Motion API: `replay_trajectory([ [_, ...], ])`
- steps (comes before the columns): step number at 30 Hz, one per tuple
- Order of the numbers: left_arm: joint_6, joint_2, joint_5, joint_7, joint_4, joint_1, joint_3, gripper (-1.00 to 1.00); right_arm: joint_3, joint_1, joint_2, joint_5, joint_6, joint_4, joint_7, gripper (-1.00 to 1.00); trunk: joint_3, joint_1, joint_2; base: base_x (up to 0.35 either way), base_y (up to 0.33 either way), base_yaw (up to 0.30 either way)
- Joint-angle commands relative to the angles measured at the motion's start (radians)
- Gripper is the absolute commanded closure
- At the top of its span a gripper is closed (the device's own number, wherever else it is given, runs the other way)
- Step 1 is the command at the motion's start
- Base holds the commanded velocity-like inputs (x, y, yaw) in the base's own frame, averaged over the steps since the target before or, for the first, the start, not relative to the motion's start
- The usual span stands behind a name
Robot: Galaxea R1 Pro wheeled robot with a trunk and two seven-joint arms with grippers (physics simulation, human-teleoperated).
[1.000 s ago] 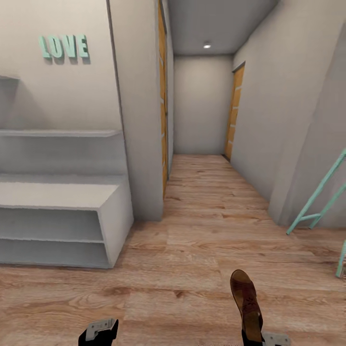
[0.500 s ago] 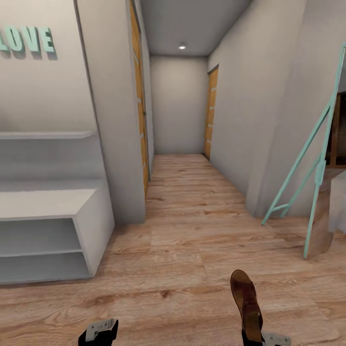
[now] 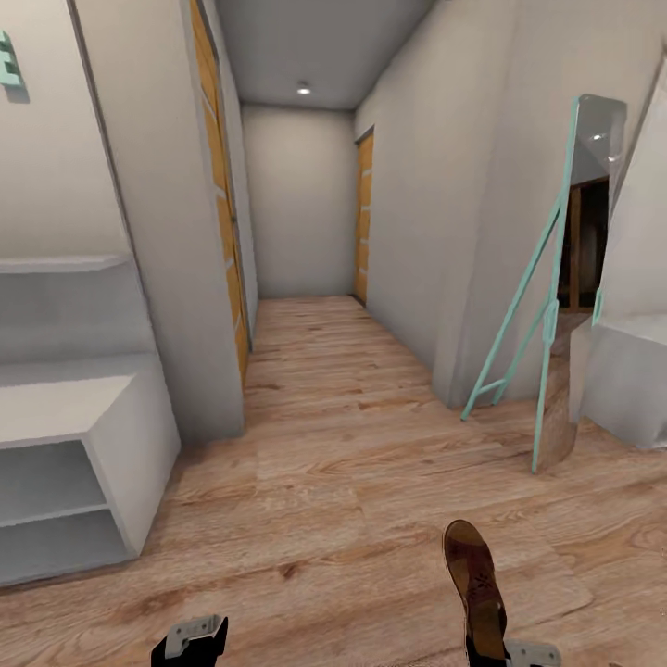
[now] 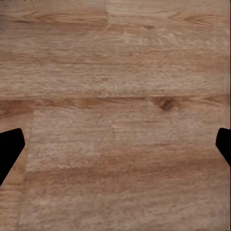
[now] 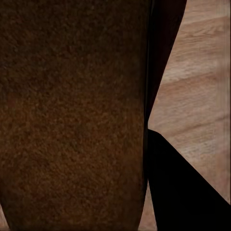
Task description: Pick up the two gym shoes and the two sandals from the corridor floor and place them onto the hallstand (shoe rack) in the corridor, making sure they are on the rack and not on the floor. Arrange them so the two gym shoes are next to each other and the two sandals are next to each other.
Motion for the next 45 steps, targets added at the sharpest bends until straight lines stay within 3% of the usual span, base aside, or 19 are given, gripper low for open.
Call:
replay_trajectory([
  [1,-0.002,0.000,0.009,-0.007,0.001,0.000,0.002,-1.00,0.002,-0.001,0.000,-0.012,-0.003,0.001,0.000,1.00,-0.001,0.000,0.000,0.000,0.000,-0.283],
  [45,-0.003,0.000,0.009,-0.008,0.002,0.000,0.002,-1.00,0.002,-0.001,0.000,-0.011,-0.003,0.002,0.000,1.00,-0.001,0.000,0.000,0.000,0.000,-0.283],
])
